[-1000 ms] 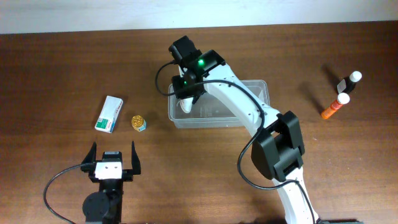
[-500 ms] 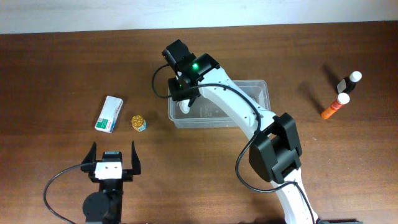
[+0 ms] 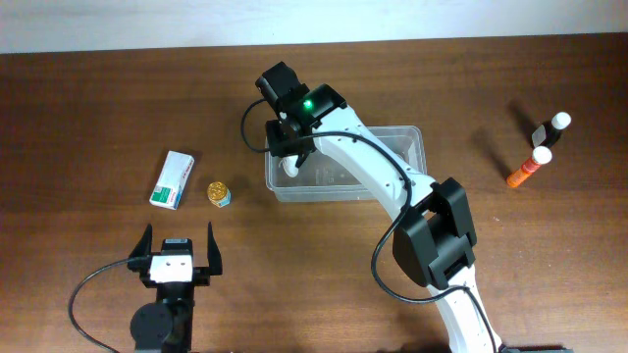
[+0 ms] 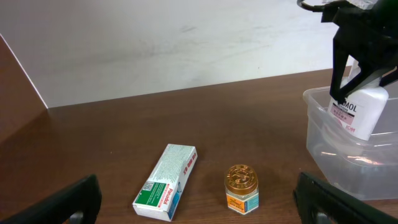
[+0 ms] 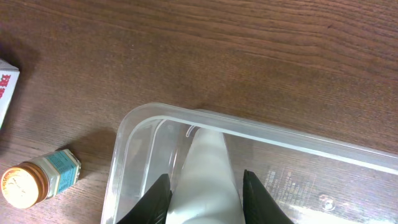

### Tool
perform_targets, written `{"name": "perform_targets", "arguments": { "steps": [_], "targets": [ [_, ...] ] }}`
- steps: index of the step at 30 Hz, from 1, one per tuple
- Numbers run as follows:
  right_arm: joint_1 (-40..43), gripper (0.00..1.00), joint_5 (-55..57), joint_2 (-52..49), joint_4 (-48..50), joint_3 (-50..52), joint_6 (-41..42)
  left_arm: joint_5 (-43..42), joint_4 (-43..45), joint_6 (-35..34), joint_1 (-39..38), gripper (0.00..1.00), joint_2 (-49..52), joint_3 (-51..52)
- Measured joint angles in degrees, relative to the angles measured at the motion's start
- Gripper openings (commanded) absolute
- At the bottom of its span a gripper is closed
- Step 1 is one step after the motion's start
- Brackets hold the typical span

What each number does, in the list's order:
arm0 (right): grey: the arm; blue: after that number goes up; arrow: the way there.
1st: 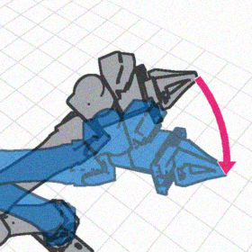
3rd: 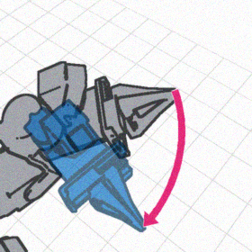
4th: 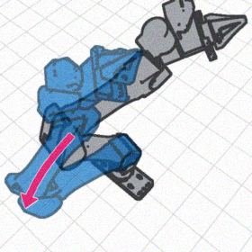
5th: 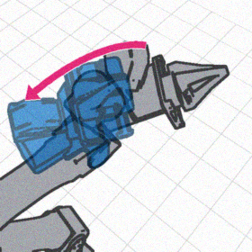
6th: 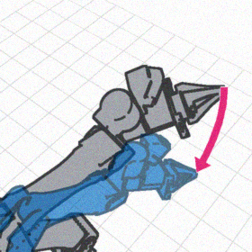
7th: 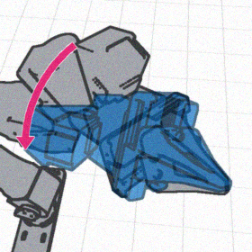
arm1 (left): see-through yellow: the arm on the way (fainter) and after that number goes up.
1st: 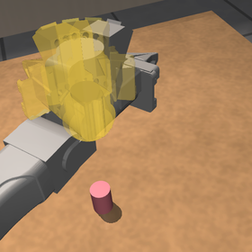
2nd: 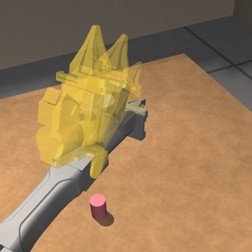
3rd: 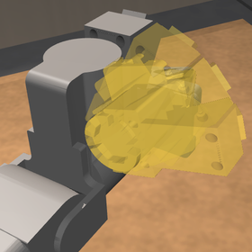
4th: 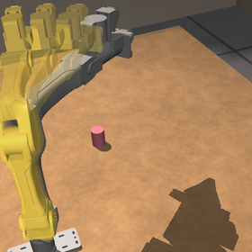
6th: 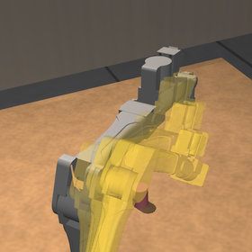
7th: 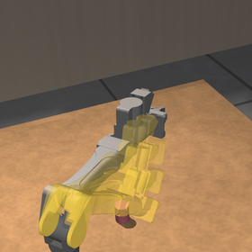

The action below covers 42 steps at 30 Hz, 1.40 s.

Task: Pack container
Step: 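Lower the white bottle into the container's left end and release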

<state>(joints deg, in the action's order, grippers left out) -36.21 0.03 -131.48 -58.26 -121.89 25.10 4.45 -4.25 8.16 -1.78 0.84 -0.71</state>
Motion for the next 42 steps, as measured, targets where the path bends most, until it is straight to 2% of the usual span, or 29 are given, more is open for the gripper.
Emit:
{"name": "perform_targets", "arguments": {
  "steps": [42],
  "targets": [
    [-1.2,0.18,0.2,0.0,2.8,2.8,0.2,0.0,0.0,0.0,0.0,0.99,0.0,0.0]
  ]
}}
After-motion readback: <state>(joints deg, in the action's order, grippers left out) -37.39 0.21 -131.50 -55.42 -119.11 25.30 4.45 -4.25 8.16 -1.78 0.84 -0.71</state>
